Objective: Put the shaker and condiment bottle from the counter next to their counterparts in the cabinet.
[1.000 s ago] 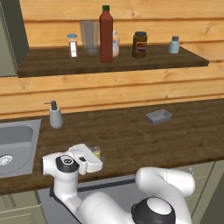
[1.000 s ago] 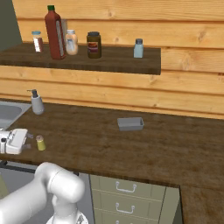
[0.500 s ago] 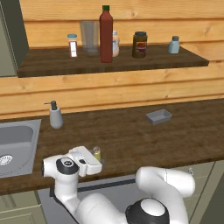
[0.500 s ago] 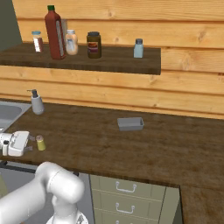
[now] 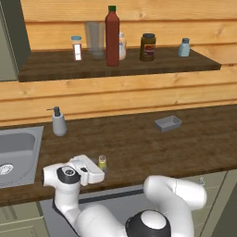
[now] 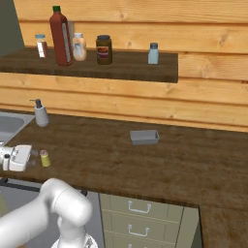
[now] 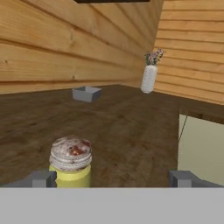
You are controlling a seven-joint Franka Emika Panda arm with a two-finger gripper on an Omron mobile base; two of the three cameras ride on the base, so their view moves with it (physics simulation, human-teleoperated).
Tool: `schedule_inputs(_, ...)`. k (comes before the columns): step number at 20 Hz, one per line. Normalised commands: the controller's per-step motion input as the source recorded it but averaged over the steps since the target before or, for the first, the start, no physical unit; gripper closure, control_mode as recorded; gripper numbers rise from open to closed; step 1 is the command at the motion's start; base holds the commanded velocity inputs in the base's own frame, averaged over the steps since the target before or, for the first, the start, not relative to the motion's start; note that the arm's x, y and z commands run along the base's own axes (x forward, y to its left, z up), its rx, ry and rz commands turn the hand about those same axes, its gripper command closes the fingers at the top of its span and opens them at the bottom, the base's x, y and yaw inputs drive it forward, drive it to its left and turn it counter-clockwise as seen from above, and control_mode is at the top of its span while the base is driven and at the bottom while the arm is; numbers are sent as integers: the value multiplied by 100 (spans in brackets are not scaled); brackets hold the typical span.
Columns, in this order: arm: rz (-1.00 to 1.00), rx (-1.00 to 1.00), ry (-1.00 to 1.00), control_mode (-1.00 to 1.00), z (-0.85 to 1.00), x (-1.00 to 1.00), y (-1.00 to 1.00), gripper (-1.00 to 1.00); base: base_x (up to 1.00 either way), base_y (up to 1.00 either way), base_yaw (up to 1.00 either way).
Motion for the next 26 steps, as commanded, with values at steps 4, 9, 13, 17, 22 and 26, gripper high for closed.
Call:
schedule_inputs(4, 0, 0, 2, -100, -13, 23, 8, -100, 0, 0, 0)
schedule_inputs(9, 0, 0, 0, -100, -25, 15, 2, -100, 0, 0, 0)
schedule_inputs(13, 0, 0, 1, -100, -6, 19, 5, -100, 0, 0, 0)
schedule_inputs(17, 0, 0, 1, -100, -4, 13, 0, -100, 0, 0, 0)
schedule_inputs(22, 0, 0, 3, -100, -1, 3, 0, -100, 0, 0, 0)
schedule_inputs(26, 0, 0, 5, -100, 0, 10, 0, -100, 0, 0, 0)
